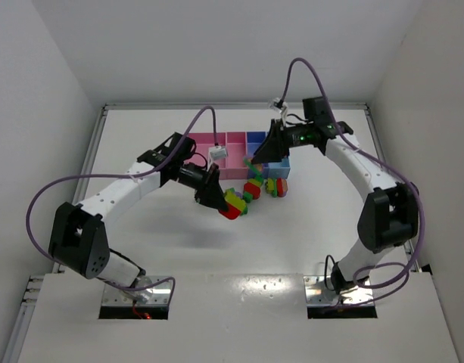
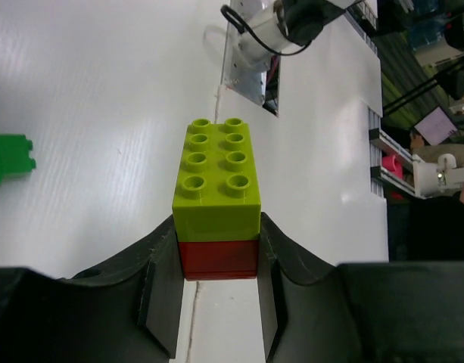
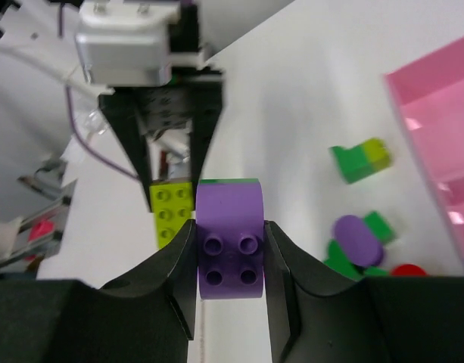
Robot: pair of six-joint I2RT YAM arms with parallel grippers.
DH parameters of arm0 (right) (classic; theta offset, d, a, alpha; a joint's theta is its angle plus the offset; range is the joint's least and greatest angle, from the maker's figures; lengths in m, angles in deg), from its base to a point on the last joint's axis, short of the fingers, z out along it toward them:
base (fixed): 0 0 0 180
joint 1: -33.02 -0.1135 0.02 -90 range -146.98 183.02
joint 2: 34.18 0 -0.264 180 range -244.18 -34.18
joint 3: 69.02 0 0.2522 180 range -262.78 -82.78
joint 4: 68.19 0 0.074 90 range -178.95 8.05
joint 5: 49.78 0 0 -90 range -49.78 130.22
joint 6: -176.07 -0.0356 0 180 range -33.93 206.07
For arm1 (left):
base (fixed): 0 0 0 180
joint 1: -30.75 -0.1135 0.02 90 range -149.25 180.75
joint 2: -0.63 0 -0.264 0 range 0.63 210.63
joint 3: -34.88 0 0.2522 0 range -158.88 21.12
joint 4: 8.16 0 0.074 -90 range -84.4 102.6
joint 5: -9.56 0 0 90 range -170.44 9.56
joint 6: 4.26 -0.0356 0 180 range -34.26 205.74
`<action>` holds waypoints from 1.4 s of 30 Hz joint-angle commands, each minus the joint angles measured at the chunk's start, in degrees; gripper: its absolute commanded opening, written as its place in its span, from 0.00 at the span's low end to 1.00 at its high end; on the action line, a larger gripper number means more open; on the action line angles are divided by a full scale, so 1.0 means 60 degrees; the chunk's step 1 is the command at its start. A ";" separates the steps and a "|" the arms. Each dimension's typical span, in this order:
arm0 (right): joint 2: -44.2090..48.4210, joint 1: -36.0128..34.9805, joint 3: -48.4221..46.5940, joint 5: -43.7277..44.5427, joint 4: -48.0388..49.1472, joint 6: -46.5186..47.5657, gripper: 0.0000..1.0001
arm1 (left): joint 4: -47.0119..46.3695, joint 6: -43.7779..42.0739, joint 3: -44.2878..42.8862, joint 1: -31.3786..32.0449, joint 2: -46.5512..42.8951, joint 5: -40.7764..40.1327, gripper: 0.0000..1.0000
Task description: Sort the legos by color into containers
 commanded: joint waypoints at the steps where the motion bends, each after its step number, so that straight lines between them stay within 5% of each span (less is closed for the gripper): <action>1: -0.0155 0.0455 -0.0536 0.0004 0.0744 -0.0231 0.00 | 0.0031 -0.0185 0.0146 -0.0030 -0.0448 0.0235 0.00; 7: -0.0449 0.0838 -0.0741 0.0091 0.0962 -0.0364 0.00 | 0.0031 -0.0185 0.0146 -0.0250 -0.0448 -0.0289 0.00; 14: -0.0317 0.1014 -0.0317 0.0531 0.1154 -0.0774 0.00 | -0.0672 0.2068 0.1009 -0.0587 -0.1341 -0.5791 0.00; 19: 0.0225 0.1101 0.0299 0.0531 0.1154 -0.0877 0.00 | -0.0672 0.2657 0.1872 -0.0587 -0.1342 -0.6692 0.00; 31: 0.0533 0.1380 0.0709 0.0795 0.0964 -0.0701 0.00 | 0.0119 0.4882 0.1918 -0.0777 -0.0962 -1.2607 0.00; 37: 0.0342 0.1380 0.0533 0.0882 0.0876 -0.0613 0.00 | -0.0057 0.5074 0.1700 -0.1377 -0.0142 -1.2336 0.00; 42: 0.0255 0.1380 0.0431 0.0970 0.0773 -0.0423 0.00 | -0.0145 0.4854 0.1392 -0.1772 0.0780 -1.1719 0.15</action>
